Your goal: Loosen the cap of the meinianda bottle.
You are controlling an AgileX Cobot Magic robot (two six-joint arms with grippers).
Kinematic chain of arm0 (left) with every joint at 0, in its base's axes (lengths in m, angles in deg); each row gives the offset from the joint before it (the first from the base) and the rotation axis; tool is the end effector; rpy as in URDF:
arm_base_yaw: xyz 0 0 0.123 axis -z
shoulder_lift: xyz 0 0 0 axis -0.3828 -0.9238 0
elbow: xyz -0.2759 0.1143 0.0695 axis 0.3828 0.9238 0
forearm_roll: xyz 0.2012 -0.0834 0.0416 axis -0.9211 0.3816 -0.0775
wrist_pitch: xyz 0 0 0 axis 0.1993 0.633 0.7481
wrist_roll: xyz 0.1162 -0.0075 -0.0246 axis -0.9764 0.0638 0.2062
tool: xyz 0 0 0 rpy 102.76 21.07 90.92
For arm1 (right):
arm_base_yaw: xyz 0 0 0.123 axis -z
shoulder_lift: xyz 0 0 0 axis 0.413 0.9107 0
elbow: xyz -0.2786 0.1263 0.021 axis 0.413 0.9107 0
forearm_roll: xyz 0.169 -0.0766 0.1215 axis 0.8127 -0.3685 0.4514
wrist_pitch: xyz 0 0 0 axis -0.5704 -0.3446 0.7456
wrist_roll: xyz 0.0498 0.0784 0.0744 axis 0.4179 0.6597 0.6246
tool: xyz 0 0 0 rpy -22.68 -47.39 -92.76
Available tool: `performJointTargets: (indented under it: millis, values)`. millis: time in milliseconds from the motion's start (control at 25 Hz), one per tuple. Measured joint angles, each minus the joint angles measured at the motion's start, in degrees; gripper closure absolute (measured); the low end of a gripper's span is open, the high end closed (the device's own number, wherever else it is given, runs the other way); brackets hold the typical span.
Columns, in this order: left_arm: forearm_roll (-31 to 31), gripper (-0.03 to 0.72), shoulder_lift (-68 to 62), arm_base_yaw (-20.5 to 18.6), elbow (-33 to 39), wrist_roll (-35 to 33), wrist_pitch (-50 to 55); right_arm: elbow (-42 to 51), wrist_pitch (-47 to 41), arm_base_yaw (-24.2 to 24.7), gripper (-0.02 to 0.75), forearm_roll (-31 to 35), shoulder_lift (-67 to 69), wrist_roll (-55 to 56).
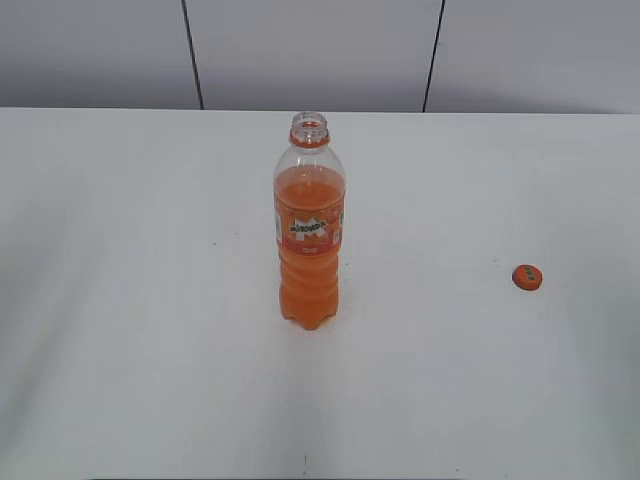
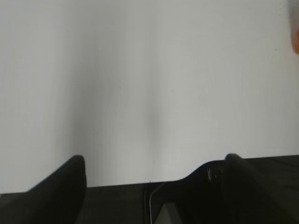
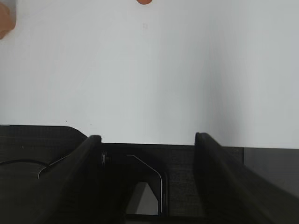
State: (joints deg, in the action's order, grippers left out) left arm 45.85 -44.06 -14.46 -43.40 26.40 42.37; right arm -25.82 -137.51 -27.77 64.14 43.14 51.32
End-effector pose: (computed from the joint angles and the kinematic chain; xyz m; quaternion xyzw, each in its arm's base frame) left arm 0.1049 -0.0095 0.3134 0.0059 0.9729 -0.0081 0.2311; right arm 0.0623 0.0182 0.3058 -0.0378 0.9637 0.0682 0.2554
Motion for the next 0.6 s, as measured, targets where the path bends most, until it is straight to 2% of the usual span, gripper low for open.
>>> performJointTargets:
  millis: [400,600]
  values:
    - [0.17,0.156,30.53,0.00,14.90,0.00,-3.80,12.67,0.73,0.00,0.275,-0.32,-23.66,-2.07]
    - [2.77,0.157,44.55,0.00,17.56,0.00,-5.11,13.29,2.92,0.00,0.275,-0.38,-33.78,-3.55]
